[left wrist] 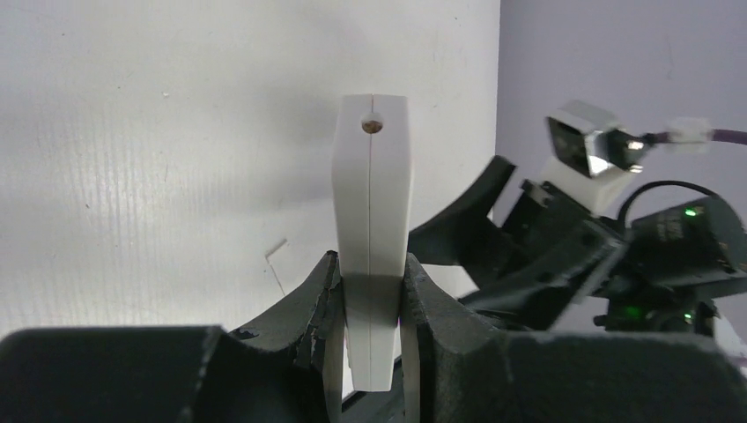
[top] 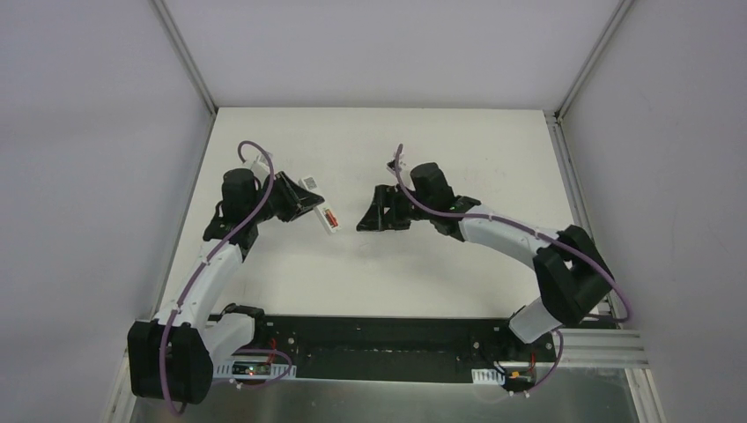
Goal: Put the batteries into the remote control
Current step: Place the remote control at the center of the board.
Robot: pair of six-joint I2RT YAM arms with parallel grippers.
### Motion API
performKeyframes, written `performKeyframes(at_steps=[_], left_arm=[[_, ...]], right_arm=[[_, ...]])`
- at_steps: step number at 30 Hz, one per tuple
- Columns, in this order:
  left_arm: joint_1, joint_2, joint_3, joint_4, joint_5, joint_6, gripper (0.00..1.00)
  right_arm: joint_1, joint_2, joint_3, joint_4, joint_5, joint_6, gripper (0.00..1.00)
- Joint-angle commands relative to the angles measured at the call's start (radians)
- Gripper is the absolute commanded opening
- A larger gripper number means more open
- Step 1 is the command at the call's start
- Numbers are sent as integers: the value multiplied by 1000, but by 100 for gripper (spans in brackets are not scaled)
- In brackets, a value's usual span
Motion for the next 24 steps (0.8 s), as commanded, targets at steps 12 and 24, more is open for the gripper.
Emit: performKeyframes(at_steps=[12, 24], left_arm=[[-32, -69, 36, 14, 47, 58, 0], [-31, -70, 34, 11, 63, 42, 0]], right_arm=[[230, 60, 373, -234, 356, -189, 88], [259, 94, 382, -170, 391, -183, 40]])
